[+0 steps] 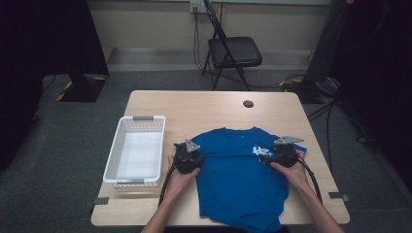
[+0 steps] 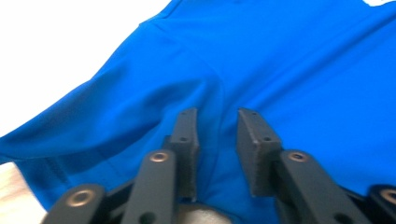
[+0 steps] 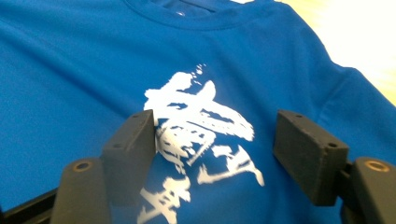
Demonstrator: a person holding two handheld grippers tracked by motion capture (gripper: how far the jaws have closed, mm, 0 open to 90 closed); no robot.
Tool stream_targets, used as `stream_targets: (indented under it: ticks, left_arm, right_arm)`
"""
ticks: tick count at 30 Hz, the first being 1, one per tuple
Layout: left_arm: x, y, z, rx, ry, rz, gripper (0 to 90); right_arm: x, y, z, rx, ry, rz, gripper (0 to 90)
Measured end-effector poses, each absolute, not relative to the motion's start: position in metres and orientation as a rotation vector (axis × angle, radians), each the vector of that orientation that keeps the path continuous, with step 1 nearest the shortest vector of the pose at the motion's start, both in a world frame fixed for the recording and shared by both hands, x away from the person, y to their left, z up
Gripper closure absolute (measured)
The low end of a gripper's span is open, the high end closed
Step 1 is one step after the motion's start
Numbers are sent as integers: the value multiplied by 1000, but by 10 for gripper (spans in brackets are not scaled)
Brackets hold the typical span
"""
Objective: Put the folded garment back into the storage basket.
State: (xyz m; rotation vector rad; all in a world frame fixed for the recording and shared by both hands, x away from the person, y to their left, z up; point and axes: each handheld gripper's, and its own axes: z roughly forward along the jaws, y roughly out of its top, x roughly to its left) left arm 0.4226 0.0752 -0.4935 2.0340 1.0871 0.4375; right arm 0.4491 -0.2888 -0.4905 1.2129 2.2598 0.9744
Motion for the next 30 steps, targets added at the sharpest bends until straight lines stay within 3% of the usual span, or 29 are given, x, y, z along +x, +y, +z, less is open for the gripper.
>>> stream_targets:
  ticks: [9, 19, 23, 30]
  left_arm:
    - [406, 65, -479, 2008, 930, 356, 567]
    - [385, 54, -463, 2018, 857, 279, 335]
    - [373, 56, -458, 2012, 837, 280, 203]
    - [358, 58, -460, 2047, 807, 241, 261]
  right_arm:
    - [422, -301, -459, 1182, 2231, 1049, 305]
    - [390, -315, -446, 1186, 2229, 1125, 207]
    - [377, -317, -446, 1181, 2235, 1150, 189]
    - [356, -308, -449, 1152, 2291, 1174, 190]
